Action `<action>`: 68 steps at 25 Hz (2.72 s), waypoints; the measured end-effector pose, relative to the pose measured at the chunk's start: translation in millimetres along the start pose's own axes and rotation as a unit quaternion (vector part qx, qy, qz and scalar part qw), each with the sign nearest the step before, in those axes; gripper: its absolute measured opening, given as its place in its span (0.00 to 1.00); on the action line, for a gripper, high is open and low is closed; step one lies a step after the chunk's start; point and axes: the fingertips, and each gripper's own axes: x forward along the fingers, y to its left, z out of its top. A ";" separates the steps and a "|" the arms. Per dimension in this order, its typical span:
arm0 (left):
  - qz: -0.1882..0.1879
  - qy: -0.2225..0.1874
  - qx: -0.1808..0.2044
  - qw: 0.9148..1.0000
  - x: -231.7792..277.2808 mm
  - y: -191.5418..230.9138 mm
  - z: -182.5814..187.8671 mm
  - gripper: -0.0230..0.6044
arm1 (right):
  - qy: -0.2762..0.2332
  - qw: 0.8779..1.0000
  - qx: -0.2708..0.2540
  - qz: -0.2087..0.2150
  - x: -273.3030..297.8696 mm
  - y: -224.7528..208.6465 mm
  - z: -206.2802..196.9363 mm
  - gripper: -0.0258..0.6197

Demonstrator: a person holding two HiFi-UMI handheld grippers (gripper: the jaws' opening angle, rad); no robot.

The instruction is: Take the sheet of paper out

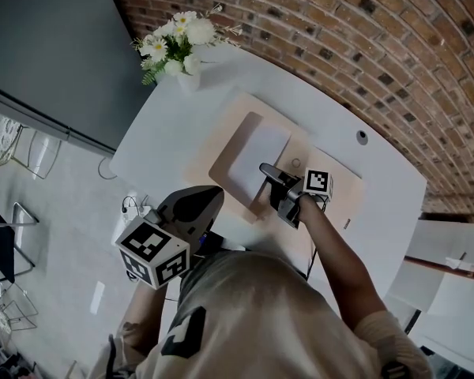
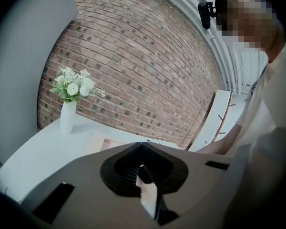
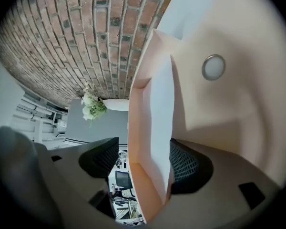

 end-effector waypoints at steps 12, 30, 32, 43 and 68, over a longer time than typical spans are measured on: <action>0.000 0.006 -0.002 1.000 4.0 3.5 -0.8 0.06 | -0.046 0.999 -0.011 -0.027 5.8 -7.9 11.1 0.54; 0.005 0.015 -0.003 1.000 7.5 7.3 -2.1 0.06 | -0.065 0.997 -0.030 -0.039 14.1 -6.2 21.8 0.47; 0.004 0.016 -0.005 1.000 7.9 6.7 -2.5 0.06 | -0.068 0.996 -0.031 -0.045 16.0 -8.7 22.7 0.43; 0.012 0.017 -0.006 1.000 5.3 6.7 -3.0 0.06 | -0.072 0.995 -0.047 -0.058 19.5 -8.1 32.5 0.38; 0.019 0.019 -0.008 1.000 -1.1 2.6 -8.4 0.06 | -0.058 0.989 -0.077 -0.115 27.4 -21.9 30.7 0.08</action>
